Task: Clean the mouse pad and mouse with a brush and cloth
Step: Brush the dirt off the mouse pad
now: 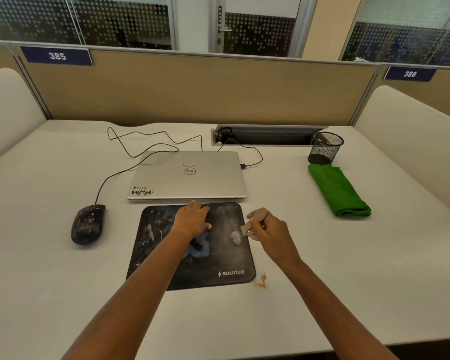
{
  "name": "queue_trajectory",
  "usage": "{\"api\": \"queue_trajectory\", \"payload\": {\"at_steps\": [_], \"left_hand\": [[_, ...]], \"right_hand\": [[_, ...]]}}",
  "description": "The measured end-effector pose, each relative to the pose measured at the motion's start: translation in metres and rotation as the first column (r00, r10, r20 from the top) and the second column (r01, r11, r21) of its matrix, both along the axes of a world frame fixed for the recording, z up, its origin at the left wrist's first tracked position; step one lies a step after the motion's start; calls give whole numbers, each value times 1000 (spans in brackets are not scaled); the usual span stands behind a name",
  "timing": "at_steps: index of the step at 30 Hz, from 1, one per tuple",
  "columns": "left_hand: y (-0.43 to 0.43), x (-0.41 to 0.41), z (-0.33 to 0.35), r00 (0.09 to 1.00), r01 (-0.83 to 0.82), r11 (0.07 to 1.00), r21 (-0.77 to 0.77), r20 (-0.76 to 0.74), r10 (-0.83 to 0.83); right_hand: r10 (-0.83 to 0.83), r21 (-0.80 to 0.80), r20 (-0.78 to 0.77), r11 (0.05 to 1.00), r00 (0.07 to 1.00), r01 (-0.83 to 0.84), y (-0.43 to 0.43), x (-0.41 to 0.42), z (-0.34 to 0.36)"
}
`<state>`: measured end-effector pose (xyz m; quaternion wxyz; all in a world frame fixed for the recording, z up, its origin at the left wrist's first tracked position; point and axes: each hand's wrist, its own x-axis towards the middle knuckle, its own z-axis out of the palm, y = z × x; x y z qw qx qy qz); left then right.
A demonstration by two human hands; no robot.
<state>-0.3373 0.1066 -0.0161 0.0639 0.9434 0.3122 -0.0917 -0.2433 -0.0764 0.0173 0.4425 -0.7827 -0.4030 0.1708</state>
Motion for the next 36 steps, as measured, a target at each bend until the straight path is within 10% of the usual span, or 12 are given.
{"api": "queue_trajectory", "payload": {"at_steps": [16,25,36], "left_hand": [[34,11,-10,998,13,985,170,63,-24],[51,14,-3,949,-106,994,-4,299,103],[78,32,34,909,-128,991,-30,396,129]], "right_hand": [[-83,-74,22,994,996,84,17,-2,-13],[-77,-62,24,995,997,79,20,0,-12],[-180,313,54,937,982,154,94,17,15]]}}
